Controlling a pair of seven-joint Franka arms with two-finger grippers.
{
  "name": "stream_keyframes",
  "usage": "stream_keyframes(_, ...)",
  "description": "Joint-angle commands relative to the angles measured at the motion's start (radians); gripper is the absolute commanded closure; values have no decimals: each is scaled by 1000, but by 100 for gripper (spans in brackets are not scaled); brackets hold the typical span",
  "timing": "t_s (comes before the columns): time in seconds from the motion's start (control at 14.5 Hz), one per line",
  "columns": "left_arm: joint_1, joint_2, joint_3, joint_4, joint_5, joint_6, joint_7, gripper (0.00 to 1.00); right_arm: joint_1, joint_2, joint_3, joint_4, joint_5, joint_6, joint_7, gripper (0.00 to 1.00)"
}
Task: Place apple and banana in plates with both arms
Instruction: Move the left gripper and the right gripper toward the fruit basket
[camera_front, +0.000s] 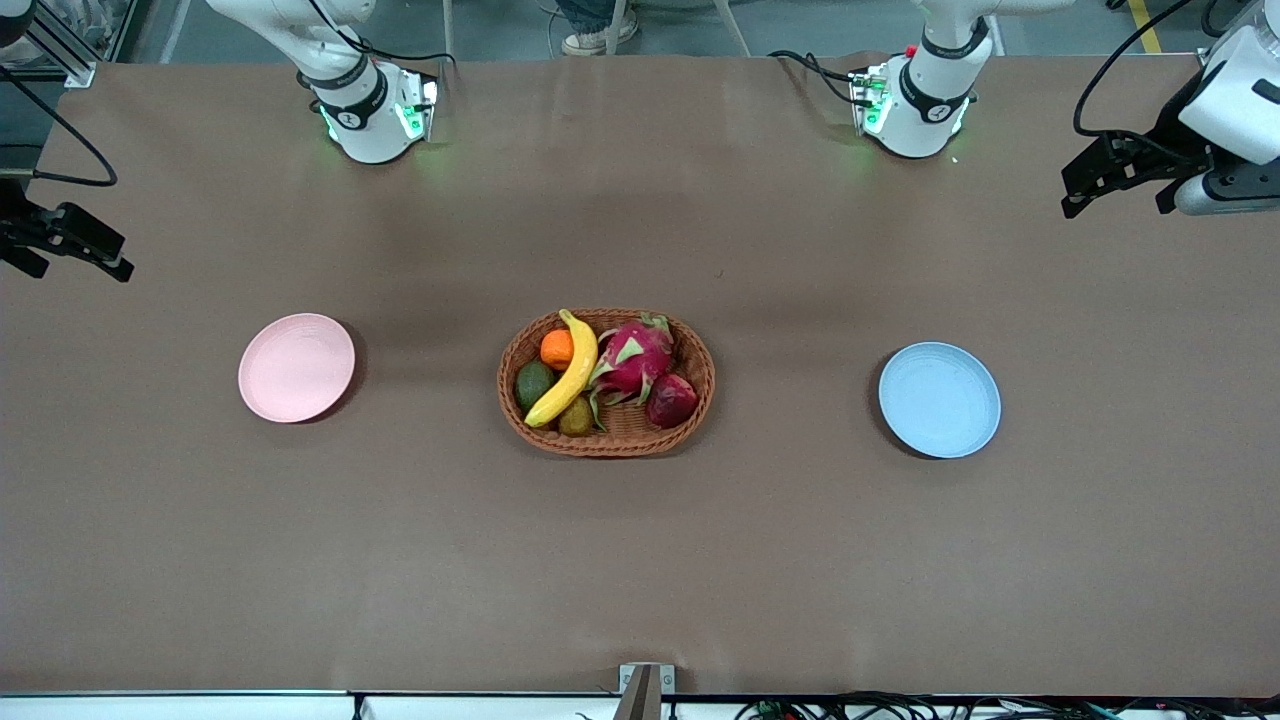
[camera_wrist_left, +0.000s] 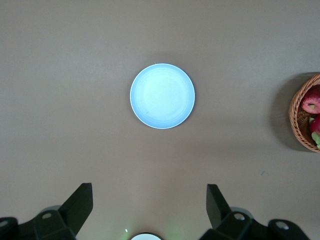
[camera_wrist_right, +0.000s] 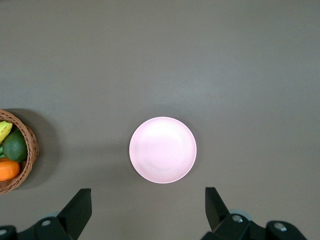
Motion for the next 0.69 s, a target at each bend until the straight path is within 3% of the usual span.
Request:
stream_keyframes(0.0, 1, 7, -4, 18, 15, -4, 9, 0, 0, -33, 4, -31, -21, 17, -3, 0)
stream_keyframes(0.41, -19, 108, -16, 48, -5, 23, -1, 0, 0, -32, 4, -11, -9, 14, 0, 0)
stream_keyframes(0.62, -38, 200, -91, 42, -13, 129, -114, 0, 3, 28, 5, 50, 16, 15, 6, 0)
